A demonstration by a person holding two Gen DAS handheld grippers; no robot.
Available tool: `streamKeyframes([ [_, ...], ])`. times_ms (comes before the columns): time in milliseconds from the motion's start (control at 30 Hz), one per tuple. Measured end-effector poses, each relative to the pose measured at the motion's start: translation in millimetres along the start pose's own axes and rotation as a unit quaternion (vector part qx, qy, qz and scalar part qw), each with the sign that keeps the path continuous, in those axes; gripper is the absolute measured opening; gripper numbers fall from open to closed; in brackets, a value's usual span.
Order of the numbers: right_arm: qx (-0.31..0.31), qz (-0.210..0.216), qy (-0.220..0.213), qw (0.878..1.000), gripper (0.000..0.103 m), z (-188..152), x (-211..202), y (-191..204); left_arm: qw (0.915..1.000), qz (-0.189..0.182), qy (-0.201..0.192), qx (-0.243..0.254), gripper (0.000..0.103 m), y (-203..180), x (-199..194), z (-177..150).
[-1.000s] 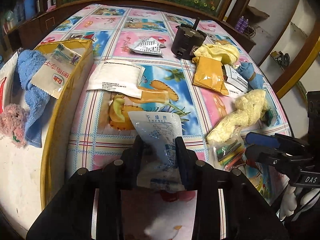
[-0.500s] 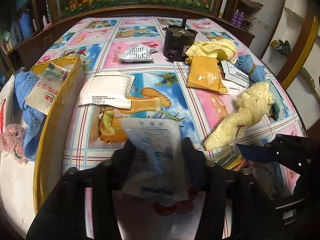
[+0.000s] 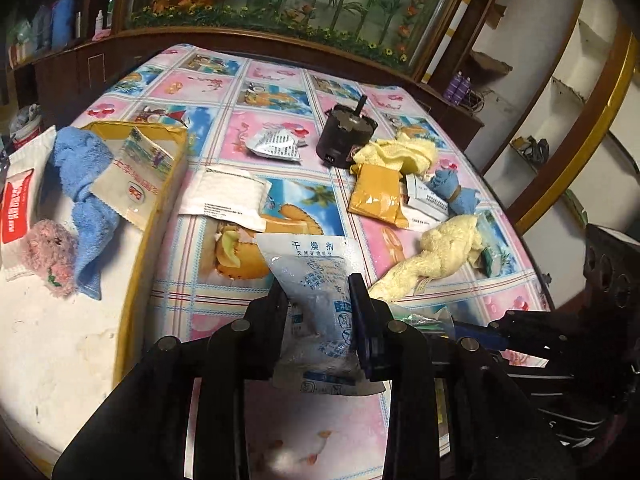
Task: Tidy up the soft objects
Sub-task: 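Carry desiccant packet to box with left tool while right tool grasps stick bag, then release desiccant packet into box with left tool while right tool drops stick bag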
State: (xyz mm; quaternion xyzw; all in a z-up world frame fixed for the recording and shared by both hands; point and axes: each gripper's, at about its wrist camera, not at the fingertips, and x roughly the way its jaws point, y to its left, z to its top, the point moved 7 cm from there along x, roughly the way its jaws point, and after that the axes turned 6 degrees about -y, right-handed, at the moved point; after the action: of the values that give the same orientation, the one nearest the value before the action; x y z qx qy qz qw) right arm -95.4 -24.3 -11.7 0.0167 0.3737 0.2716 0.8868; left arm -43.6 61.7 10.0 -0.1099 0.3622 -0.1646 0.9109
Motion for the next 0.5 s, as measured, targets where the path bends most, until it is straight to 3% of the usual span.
streamKeyframes([
  [133, 0.001, 0.013, -0.012, 1.0, 0.013, 9.9, -4.4, 10.0, 0.999, 0.017, -0.033, -0.024, 0.029, 26.1, -33.0, 13.3],
  [267, 0.004, 0.039, -0.017, 0.999, 0.013, 22.6, -2.1, 25.2, 0.9954, 0.059, -0.058, -0.047, 0.029, 67.2, -62.2, 20.3],
  [500, -0.027, 0.087, -0.011, 0.996, 0.013, 53.2, 21.0, 78.1, 0.9854, 0.126, -0.056, -0.1, 0.029, 142.3, -73.7, 11.4],
])
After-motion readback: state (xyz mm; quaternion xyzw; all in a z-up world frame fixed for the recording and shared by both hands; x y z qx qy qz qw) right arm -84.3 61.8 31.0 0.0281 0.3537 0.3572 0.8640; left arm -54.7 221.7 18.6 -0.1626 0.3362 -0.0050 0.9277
